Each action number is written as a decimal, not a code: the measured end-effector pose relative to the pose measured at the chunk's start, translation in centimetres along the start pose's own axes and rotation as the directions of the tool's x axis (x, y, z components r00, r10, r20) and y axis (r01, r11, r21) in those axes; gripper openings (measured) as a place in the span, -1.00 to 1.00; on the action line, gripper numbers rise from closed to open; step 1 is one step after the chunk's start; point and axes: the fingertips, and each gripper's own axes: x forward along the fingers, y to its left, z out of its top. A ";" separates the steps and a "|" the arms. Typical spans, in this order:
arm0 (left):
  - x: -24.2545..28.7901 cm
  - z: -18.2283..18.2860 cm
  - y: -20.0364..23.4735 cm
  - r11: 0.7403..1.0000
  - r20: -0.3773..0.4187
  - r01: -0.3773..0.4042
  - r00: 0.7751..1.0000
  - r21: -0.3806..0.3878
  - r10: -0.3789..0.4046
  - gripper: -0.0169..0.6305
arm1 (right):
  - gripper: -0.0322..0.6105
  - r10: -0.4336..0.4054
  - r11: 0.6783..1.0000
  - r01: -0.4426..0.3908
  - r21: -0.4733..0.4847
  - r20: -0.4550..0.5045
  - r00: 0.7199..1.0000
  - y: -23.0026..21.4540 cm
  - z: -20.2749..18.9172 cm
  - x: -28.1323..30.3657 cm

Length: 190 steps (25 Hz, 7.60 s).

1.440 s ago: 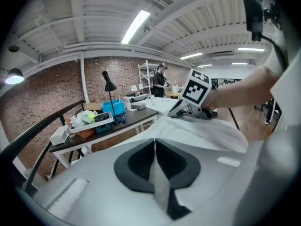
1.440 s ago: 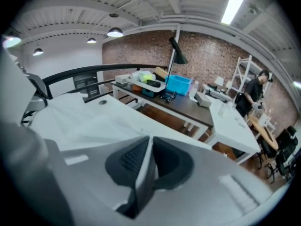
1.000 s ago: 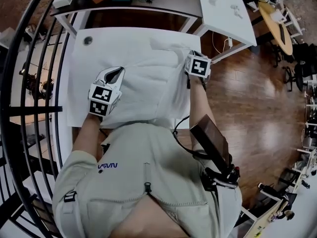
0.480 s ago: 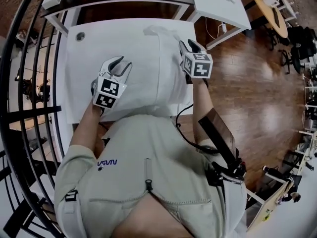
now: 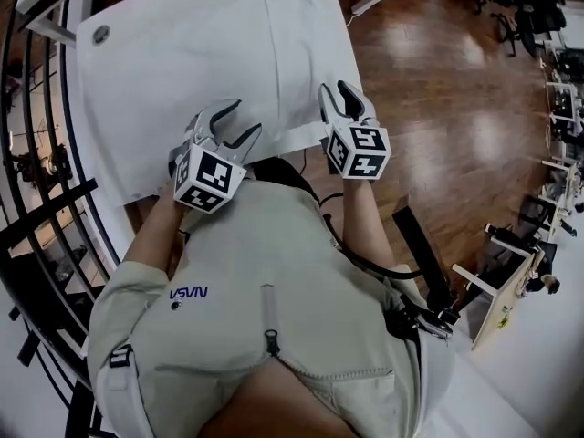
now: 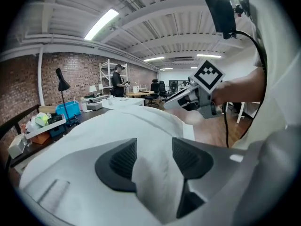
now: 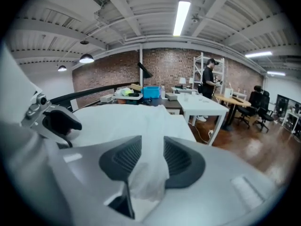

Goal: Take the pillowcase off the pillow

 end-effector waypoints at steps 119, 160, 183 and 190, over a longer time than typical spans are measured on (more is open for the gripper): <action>-6.1 2.1 9.9 0.936 0.013 -0.321 0.945 -0.143 0.326 -0.43 | -0.48 0.033 0.993 -0.024 0.118 -0.075 0.997 -7.9 -1.9 6.0; -11.2 3.8 6.7 0.894 0.310 -0.321 0.855 -0.312 0.415 -0.93 | -0.88 -0.016 1.000 0.013 0.027 0.148 0.989 0.8 1.0 -5.8; -12.4 9.8 -3.4 0.768 0.261 -0.600 0.722 -0.225 0.641 -0.93 | -0.89 0.199 0.955 -0.076 -0.288 0.426 0.883 1.2 10.9 -10.1; -12.7 10.0 -3.9 0.750 0.250 -0.620 0.707 -0.229 0.661 -0.93 | -0.89 0.218 0.958 -0.102 -0.267 0.451 0.865 2.3 10.6 -11.6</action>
